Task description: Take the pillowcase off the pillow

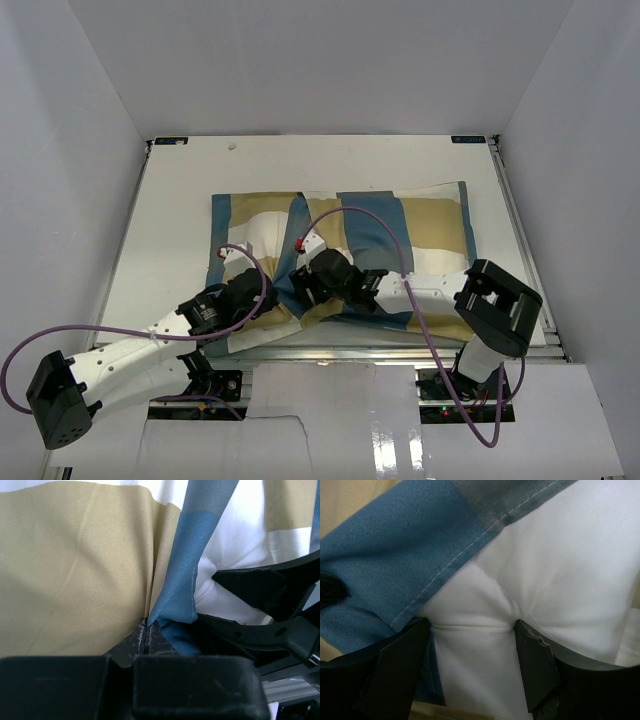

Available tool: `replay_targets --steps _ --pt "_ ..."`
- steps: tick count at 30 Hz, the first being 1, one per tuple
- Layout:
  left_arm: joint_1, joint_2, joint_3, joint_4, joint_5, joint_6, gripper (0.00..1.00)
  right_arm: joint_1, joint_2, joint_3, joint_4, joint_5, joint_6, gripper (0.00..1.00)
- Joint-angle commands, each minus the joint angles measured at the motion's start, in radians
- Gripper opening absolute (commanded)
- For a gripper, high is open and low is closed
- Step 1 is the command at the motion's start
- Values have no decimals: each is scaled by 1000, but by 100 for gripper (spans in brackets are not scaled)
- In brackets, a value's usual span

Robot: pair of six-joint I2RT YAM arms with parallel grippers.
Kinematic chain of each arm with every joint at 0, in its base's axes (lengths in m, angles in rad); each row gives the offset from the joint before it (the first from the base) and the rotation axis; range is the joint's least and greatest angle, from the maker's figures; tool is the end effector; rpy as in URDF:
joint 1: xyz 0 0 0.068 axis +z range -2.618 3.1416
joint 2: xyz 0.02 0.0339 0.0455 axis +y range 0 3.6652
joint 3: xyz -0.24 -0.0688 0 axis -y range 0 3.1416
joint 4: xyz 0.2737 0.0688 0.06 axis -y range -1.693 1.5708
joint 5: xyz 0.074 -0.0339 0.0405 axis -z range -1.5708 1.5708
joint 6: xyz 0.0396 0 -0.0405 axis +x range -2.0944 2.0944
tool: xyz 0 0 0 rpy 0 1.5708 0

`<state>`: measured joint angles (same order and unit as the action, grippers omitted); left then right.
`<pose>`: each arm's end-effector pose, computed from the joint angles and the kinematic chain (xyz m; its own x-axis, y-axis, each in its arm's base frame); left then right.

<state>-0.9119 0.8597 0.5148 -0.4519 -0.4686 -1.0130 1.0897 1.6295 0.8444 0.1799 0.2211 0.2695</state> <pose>0.1474 -0.1611 0.1811 -0.6663 -0.3759 -0.6440 -0.1004 0.9010 -0.4221 0.1755 0.3175 0.1380 -0.4618 -0.3234 -0.8259 -0.6831 0.7236 0.0987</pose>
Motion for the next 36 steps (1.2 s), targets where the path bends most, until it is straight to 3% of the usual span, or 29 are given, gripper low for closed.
replay_targets --steps 1,4,6,7,8,18,24,30,32,36 --pt "5 -33 10 -70 -57 -7 0 -1 65 27 -27 38 19 74" --pt "5 -48 24 -102 -74 -16 0 -2 110 35 -43 107 69 61" --pt "5 -60 45 -126 -97 -32 0 -34 119 22 -56 144 121 35" --pt "7 -63 54 -163 -107 -38 0 -51 115 10 -60 156 144 16" --pt "5 -67 63 -181 -116 -42 0 -95 90 -29 -57 162 163 8" --pt "7 -119 96 -274 -165 -73 0 -296 -167 -240 -42 165 197 8" --pt "7 -76 28 -277 -147 -136 0 -416 -351 -315 -79 218 231 8" --pt "5 -11 -47 -176 -99 -148 0 -487 -496 -306 -86 74 168 8" --pt "5 -2 -93 -90 -79 -133 0 -476 -503 -282 -79 -32 133 8" --pt "5 28 -183 120 -16 -95 0 -421 -533 -271 -83 -100 108 8"
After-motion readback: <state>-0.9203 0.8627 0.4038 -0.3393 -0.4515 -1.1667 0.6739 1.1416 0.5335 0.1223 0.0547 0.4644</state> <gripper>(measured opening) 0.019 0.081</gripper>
